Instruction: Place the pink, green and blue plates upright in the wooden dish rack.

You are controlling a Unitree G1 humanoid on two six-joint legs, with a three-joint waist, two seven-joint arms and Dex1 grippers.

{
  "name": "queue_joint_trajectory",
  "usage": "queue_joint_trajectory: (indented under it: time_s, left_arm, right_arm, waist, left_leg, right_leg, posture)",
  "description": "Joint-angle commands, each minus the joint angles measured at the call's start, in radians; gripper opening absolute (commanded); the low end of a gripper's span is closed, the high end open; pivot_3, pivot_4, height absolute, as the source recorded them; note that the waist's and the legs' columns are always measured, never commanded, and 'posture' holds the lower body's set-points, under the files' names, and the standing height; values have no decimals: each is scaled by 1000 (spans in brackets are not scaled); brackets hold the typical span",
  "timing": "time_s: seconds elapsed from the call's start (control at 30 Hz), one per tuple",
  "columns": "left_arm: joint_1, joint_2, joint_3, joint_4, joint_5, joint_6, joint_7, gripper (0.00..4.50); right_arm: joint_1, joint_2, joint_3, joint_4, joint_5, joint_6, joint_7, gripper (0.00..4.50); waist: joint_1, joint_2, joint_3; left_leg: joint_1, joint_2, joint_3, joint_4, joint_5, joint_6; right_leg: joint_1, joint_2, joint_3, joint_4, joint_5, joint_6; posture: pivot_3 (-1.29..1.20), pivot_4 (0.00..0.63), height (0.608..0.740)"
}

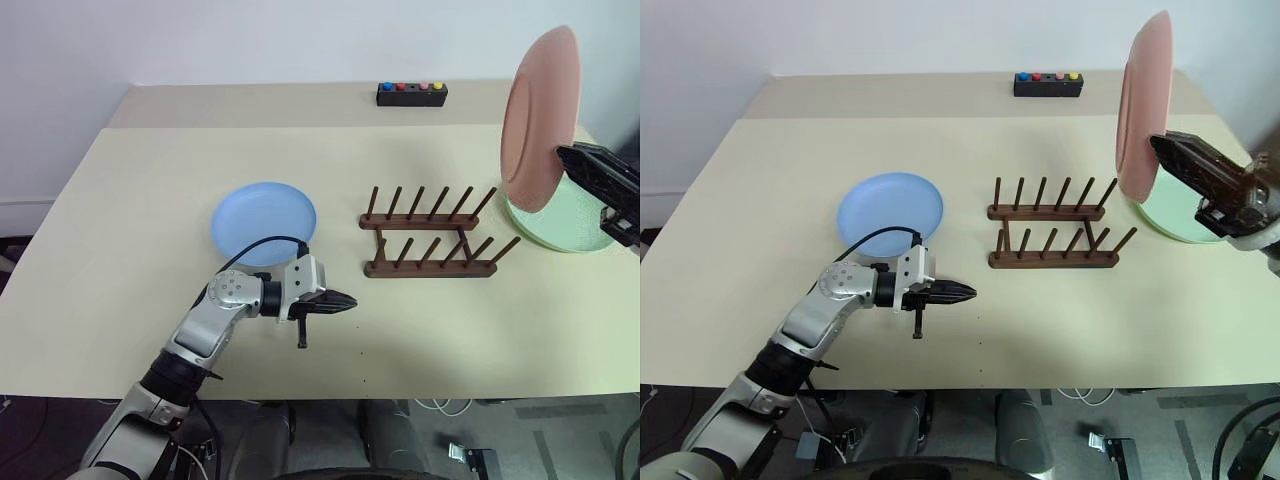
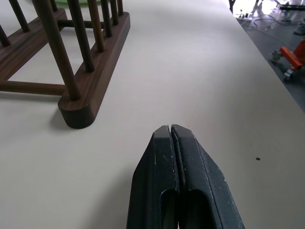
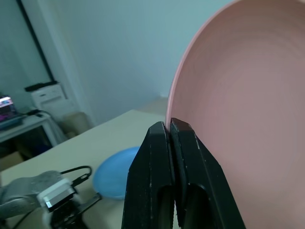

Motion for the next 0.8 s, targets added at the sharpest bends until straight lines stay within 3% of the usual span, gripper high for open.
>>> queue_joint_trajectory:
  time_s: [0.03, 0.8]
  left_arm:
    - [1, 2, 18, -32, -7, -3, 2, 0]
    - [33, 26, 30, -76, -9, 17, 39, 0]
  right_arm:
    - [2, -29, -23, 8, 41, 12, 36, 20]
    - [-95, -87, 87, 257, -54, 52, 196, 20]
  waist:
    - [0, 0, 0]
    - [-1, 1, 0]
  left_leg:
    - [0, 0, 0, 0, 0, 0]
    - [0, 0, 0, 0, 0, 0]
  right_leg:
    - [0, 0, 0, 0, 0, 0]
    - [-1, 0, 0, 0, 0, 0]
  posture:
    - [0, 150, 740]
    - [0, 150, 740]
